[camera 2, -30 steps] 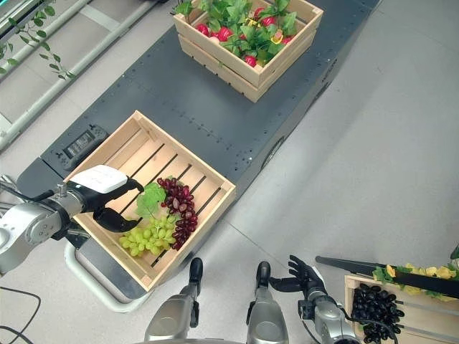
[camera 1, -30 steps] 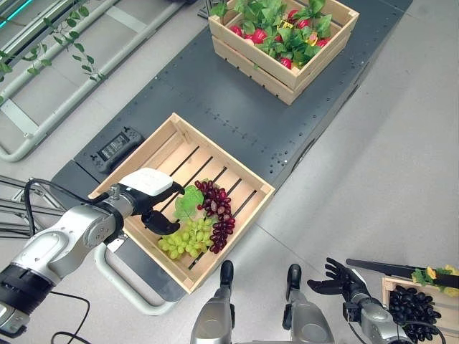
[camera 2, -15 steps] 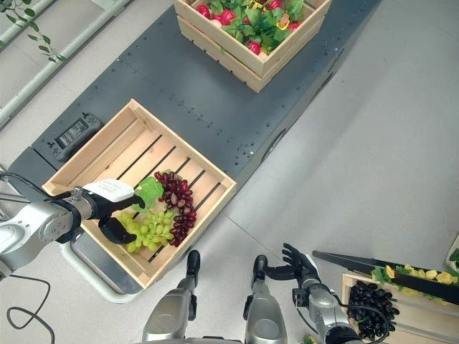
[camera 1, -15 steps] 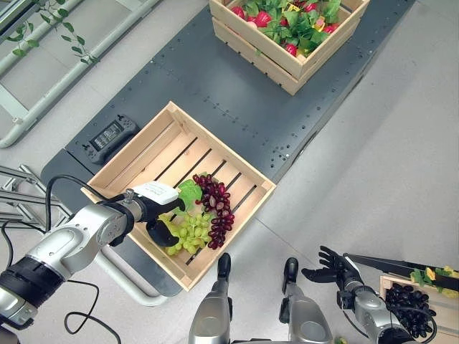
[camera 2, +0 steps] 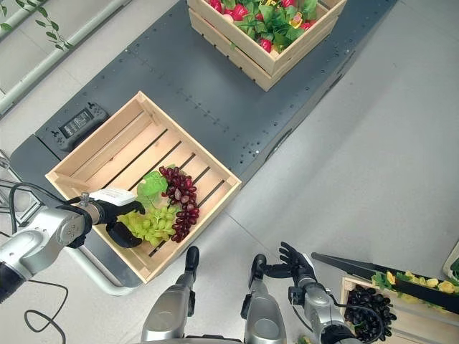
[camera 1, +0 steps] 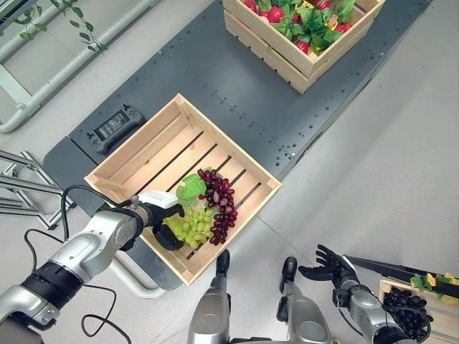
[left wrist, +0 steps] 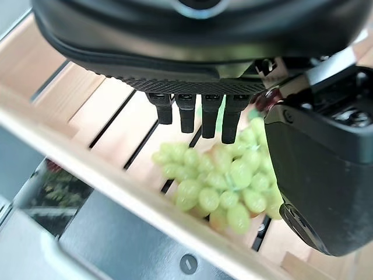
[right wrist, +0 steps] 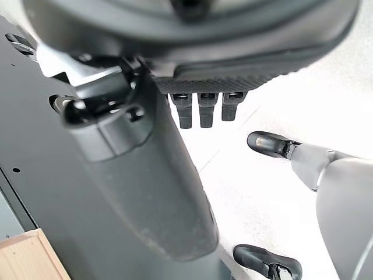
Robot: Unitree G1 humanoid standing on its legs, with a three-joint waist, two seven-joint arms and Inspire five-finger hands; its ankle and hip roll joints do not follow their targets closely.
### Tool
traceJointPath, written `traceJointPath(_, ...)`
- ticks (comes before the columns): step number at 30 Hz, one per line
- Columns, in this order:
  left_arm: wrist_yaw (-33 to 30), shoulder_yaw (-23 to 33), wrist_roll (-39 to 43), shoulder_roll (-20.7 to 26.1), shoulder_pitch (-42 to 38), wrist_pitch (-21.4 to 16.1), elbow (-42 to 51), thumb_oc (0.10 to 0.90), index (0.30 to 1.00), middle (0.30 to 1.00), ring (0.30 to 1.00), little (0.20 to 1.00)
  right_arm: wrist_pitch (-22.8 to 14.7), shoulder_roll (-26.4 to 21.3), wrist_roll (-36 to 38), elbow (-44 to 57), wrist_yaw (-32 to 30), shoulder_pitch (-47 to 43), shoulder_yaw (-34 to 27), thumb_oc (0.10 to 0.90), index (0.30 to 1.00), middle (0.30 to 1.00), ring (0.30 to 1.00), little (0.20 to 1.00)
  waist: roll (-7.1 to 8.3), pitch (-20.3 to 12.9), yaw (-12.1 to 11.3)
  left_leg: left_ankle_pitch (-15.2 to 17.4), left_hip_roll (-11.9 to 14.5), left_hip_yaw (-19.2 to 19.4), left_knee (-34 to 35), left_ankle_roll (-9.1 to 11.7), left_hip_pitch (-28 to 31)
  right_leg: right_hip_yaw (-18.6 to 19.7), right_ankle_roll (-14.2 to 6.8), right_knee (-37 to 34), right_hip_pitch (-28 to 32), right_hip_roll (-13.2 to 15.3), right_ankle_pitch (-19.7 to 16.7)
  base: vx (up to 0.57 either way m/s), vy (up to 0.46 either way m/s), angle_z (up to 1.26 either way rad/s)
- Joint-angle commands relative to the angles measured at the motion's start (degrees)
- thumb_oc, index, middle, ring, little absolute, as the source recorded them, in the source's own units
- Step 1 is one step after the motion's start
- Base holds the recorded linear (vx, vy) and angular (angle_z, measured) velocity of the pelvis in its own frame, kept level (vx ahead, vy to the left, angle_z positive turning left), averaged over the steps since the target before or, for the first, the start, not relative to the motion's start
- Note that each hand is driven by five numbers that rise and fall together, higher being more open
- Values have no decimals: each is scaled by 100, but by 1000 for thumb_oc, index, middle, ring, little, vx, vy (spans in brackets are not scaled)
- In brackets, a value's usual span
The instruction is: Pick up the fruits from the basket on one side to the basket on the other side
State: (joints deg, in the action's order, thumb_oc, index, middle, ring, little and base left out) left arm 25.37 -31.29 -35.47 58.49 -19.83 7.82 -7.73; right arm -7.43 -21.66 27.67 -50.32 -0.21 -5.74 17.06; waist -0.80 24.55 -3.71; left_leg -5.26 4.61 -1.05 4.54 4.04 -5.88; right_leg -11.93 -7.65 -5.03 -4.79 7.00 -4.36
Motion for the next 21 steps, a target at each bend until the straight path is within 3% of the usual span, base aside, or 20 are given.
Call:
traceJointPath(1,-421,-20,-516,-28,-25,317,-184,800,900,900,900,900,-377,-152,287,29,-244,-1,38,800,900,900,900,900,-6,-201,-30,409,-437,49,-435,-148,-110,-61,-2,907,-335,-106,410,0,0,0)
traceJointPath(6,-768,-389,-1092,-428,-124,747,-790,800,900,900,900,900,-313,-123,268,11,-286,-106,141,800,900,900,900,900,41,-207,32,397,-413,104,-406,-147,-73,-12,15,882,-314,-133,421,0,0,0)
traceJointPath(21,-1302,-1216,-2195,-1731,-437,1513,-2602,800,900,900,900,900,-201,-51,210,-48,-346,-389,419,800,900,900,900,900,149,-152,257,382,-367,267,-355,-132,30,147,22,892,-302,-189,450,8,10,-3)
